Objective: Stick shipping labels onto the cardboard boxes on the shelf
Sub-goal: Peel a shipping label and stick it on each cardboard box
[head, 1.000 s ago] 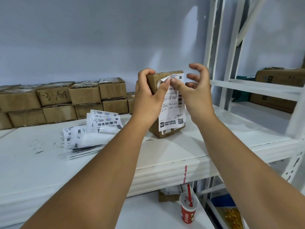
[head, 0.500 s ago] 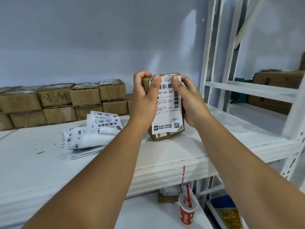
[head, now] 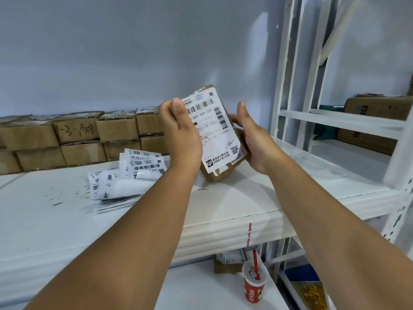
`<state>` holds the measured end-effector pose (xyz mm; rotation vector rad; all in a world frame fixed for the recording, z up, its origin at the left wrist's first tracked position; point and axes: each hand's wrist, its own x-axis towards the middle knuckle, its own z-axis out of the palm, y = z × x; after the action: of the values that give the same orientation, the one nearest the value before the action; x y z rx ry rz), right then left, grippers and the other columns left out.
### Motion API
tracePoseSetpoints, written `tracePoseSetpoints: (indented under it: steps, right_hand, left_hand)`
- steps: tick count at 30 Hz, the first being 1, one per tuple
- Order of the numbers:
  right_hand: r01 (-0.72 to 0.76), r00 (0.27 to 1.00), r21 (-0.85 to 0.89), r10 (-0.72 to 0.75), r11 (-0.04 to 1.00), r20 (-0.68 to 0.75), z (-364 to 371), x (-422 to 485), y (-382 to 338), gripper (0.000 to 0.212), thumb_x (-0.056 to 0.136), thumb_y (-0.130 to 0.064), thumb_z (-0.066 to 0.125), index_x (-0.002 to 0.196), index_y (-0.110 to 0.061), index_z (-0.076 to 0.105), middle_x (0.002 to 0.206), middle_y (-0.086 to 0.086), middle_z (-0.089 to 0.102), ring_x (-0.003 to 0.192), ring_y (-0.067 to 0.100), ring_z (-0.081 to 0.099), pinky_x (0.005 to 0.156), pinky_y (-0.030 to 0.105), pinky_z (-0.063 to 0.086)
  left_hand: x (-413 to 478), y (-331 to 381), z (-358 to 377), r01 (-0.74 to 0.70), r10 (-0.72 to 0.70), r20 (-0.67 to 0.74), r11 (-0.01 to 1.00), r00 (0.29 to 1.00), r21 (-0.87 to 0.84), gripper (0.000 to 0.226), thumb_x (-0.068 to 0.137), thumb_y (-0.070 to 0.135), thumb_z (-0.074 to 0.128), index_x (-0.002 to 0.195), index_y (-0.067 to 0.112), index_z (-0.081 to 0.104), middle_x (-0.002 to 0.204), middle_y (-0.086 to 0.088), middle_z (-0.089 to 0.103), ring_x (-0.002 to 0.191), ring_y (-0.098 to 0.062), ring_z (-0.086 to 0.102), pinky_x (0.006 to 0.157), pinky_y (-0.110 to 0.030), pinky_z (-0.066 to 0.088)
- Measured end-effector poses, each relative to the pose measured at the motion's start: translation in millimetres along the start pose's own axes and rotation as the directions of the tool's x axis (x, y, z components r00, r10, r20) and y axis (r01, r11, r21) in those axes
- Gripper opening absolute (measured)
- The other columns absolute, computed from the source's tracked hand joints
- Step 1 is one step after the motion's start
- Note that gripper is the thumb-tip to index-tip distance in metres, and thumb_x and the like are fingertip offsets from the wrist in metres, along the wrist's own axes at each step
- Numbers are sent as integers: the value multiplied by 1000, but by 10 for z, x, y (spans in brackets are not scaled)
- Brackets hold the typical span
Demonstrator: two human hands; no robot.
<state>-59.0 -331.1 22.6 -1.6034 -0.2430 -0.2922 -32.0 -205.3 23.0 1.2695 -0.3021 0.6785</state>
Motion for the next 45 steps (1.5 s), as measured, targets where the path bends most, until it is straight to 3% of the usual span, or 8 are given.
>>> tracePoseSetpoints:
  steps: [3, 6, 13, 18, 23, 28, 42, 45]
  right_hand:
    - [-48, 991, 13, 46, 999, 125, -41, 18, 50, 42, 74, -42, 67, 113, -27, 64, 102, 1, 72, 89, 21, 66, 76, 33, 51]
    - [-76, 986, 84, 62, 994, 156, -68, 41, 75, 56, 68, -22, 68, 123, -20, 60, 105, 5, 70, 89, 22, 65, 77, 32, 51]
    - [-59, 996, 201, 44, 978, 78, -72, 49, 74, 38, 88, -17, 62, 125, -16, 59, 101, 4, 68, 87, 20, 62, 68, 28, 53]
    - [-3, 1000, 295, -1, 956, 15, -63, 48, 63, 41, 91, -20, 59, 131, -16, 53, 97, 3, 69, 81, 17, 64, 68, 29, 52]
    - [4, 995, 331, -37, 943, 95, -92, 45, 61, 43, 89, -11, 59, 129, -26, 53, 101, 2, 70, 87, 20, 66, 79, 35, 54]
    - [-40, 978, 316, -28, 948, 207, -107, 42, 73, 62, 73, -4, 65, 126, -34, 54, 105, 5, 70, 93, 24, 63, 91, 40, 51]
    - [-83, 995, 457, 99, 885, -10, -140, 78, 87, 29, 91, -13, 57, 118, -23, 60, 101, 4, 69, 90, 21, 65, 79, 36, 57]
    - [-79, 994, 471, 103, 879, -26, -152, 82, 85, 30, 90, -10, 55, 116, -23, 61, 100, 5, 69, 93, 22, 63, 90, 40, 53]
  left_hand:
    - [74, -21, -26, 123, -133, -84, 986, 987, -116, 24, 100, 46, 26, 83, 32, 38, 89, 5, 62, 85, -17, 65, 77, -39, 56]
    - [114, -47, -50, 214, -233, -95, 961, 968, -175, 24, 98, 49, 32, 93, 27, 41, 88, 6, 63, 87, -18, 66, 84, -45, 55]
    - [30, -43, -10, 329, -320, 89, 937, 943, -121, 53, 95, 49, 41, 142, 26, 28, 118, 0, 63, 98, -17, 65, 87, -42, 54]
    - [-32, -83, 22, 343, -303, 259, 931, 917, -125, 15, 95, 46, 45, 106, 38, 49, 115, 2, 66, 92, -15, 68, 75, -35, 58]
    - [7, -128, -1, 361, -307, 289, 919, 907, -158, 47, 90, 51, 51, 134, 33, 46, 120, 2, 65, 100, -22, 67, 85, -50, 54]
    - [45, -151, -48, 433, -363, 268, 858, 892, -276, 35, 94, 42, 50, 125, 27, 56, 112, -2, 70, 100, -26, 68, 88, -52, 53]
    - [62, -192, -8, 511, -442, 285, 822, 851, -251, 39, 96, 16, 49, 135, 14, 50, 118, -8, 67, 108, -25, 64, 97, -43, 48]
    - [48, -169, 2, 501, -435, 280, 834, 856, -234, 37, 97, 12, 46, 133, 12, 51, 117, -10, 67, 106, -24, 64, 96, -42, 49]
